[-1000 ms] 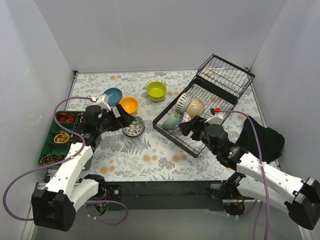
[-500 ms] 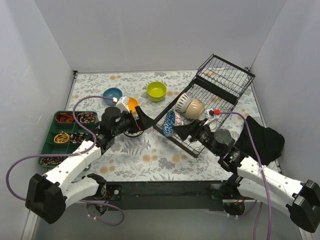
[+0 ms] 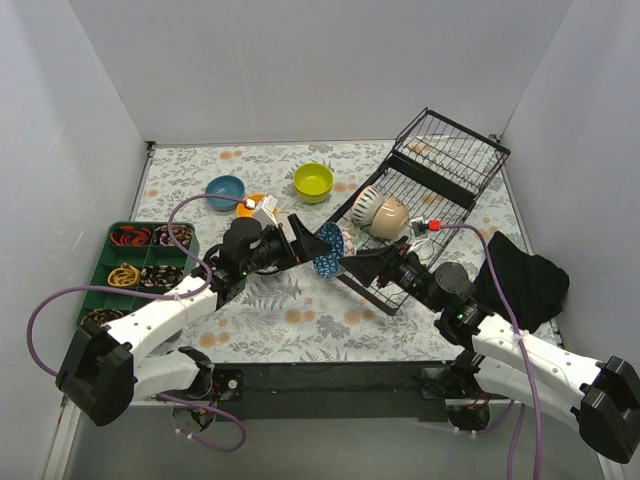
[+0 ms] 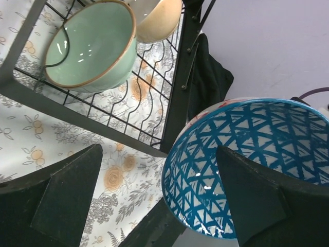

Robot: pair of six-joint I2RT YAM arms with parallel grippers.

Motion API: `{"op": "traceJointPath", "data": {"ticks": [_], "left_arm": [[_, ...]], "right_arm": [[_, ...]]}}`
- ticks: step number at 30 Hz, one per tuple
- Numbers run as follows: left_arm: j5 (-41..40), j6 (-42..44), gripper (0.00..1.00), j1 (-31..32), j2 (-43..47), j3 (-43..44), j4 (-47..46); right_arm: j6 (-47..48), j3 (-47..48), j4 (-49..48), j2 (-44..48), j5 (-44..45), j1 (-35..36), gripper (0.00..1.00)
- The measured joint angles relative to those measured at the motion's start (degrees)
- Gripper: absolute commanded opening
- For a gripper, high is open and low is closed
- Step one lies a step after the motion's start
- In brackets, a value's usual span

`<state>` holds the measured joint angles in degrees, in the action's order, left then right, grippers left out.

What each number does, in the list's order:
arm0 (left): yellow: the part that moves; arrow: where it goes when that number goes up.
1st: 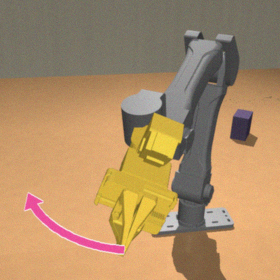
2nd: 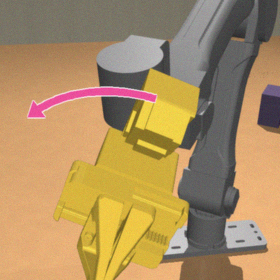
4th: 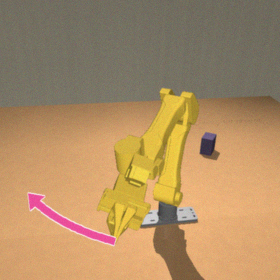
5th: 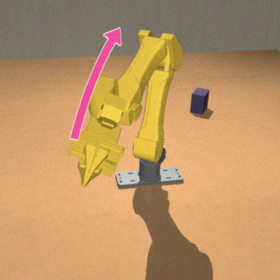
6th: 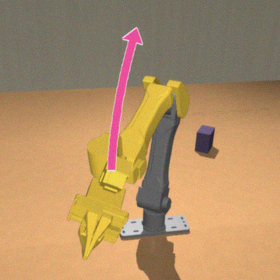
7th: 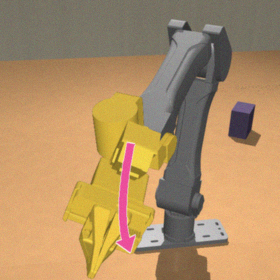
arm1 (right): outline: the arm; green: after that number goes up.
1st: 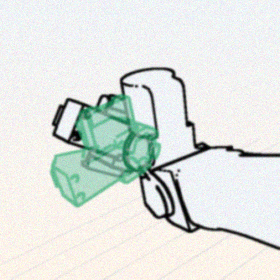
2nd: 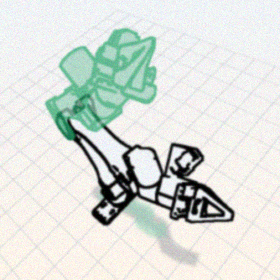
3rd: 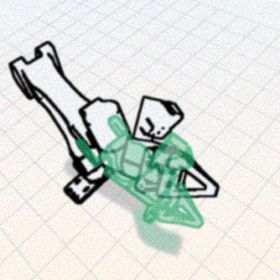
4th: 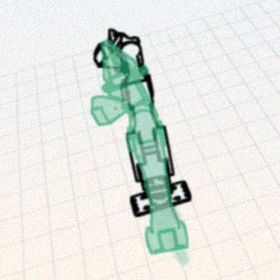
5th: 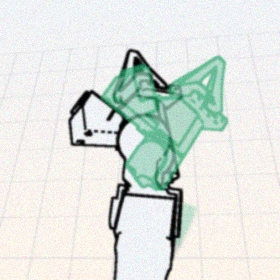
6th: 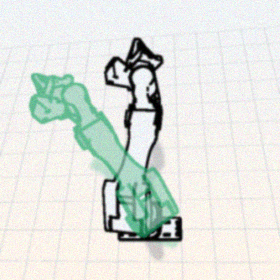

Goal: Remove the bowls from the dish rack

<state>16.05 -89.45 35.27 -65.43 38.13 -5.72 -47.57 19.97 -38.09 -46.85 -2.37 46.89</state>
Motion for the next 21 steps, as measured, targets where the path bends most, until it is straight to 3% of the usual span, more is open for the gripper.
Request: {"op": "traceJointPath", "data": {"ticks": [2,5,7,15,18,21], "left_arm": [[-0.2,-0.7,0.85,0.5,0.0,-0.3,-0.8],[-0.2,-1.9,0.7,1.0,0.0,-1.0,-2.6],[-0.2,-2.5,0.54,1.2,0.0,-1.6,-3.5],[-0.3,-3.7,0.14,1.3,0.0,-2.9,-5.5],[-0.4,-3.1,0.0,1.6,0.5,-2.9,-5.5],[-0.3,-1.8,0.0,1.6,1.4,-3.0,-4.9]], "right_arm": [[-0.3,-0.1,-0.7,0.0,-0.5,0.0,0.18],[-0.6,-0.3,-1.4,-0.1,-0.9,0.0,0.18],[-0.7,-0.5,-1.8,-0.1,-0.9,0.0,0.18],[-0.9,-1.2,-2.4,-0.1,-0.9,0.0,0.21],[-1.3,-1.7,-2.8,0.0,-0.8,0.0,0.3],[-3.1,-2.7,-4.2,0.3,0.0,-0.1,0.48]]}}
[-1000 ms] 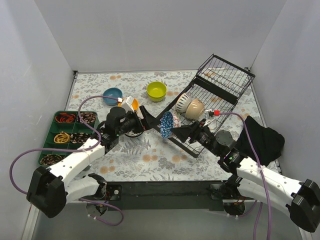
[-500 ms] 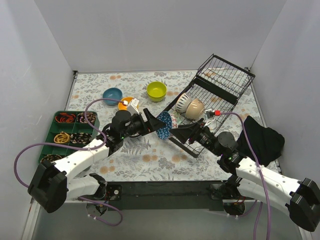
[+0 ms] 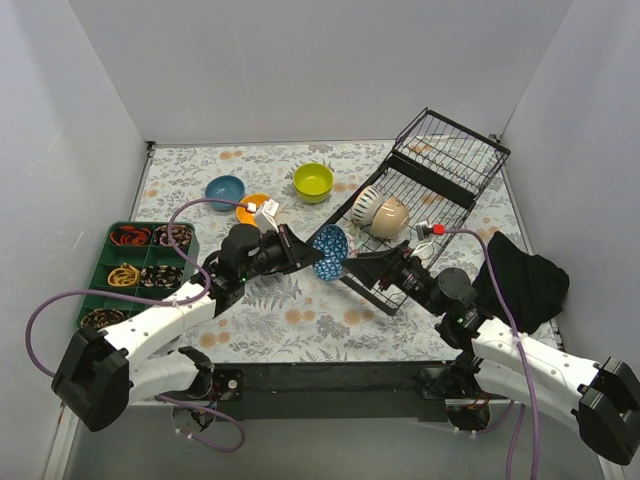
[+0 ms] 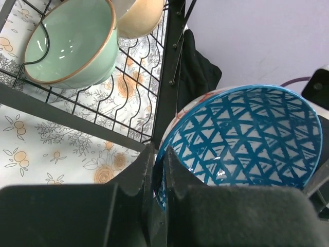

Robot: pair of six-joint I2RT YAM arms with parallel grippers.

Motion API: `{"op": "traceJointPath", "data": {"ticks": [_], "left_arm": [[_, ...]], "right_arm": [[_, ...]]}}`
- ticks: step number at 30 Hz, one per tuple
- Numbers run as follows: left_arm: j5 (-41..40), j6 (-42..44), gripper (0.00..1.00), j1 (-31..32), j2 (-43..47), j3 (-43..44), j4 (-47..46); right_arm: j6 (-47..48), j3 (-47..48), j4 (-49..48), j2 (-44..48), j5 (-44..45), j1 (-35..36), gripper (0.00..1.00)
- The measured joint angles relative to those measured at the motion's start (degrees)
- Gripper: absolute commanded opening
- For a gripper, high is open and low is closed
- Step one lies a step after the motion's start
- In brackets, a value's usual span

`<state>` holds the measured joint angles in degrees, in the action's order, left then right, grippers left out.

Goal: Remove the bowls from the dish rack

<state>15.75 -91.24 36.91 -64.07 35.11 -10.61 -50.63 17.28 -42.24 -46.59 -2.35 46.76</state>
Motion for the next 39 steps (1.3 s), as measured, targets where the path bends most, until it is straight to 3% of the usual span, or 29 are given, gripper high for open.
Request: {"op": "traceJointPath", "data": {"ticks": [4,10,16,22,29,39], "left_arm": [[-0.9,2.4,0.0,0.5,2.0,0.1,2.7],[-9.9,7.8,0.0,0.5,4.9,2.4,13.4],[-21.3,14.9,0.0,-0.7,4.8,7.7,26.0],[-27.1,21.8,0.0,-4.2,0.8,15.3,34.8],[-28.4,26.7,0.0,-12.1,-2.6,16.3,40.3],[-24.8,29.4,0.01,-18.2,-7.1,14.0,38.8]], "right_arm": [[-0.5,-1.5,-0.7,1.3,0.0,0.2,0.76],[3.0,-2.2,2.7,4.6,4.5,0.1,0.94],[7.1,-2.2,8.8,8.3,11.0,0.1,0.95],[9.4,-2.2,14.8,9.7,14.2,0.1,0.94],[10.9,-2.2,17.7,10.9,15.7,0.1,0.93],[11.4,-2.2,18.6,10.6,16.0,0.1,0.93]]}}
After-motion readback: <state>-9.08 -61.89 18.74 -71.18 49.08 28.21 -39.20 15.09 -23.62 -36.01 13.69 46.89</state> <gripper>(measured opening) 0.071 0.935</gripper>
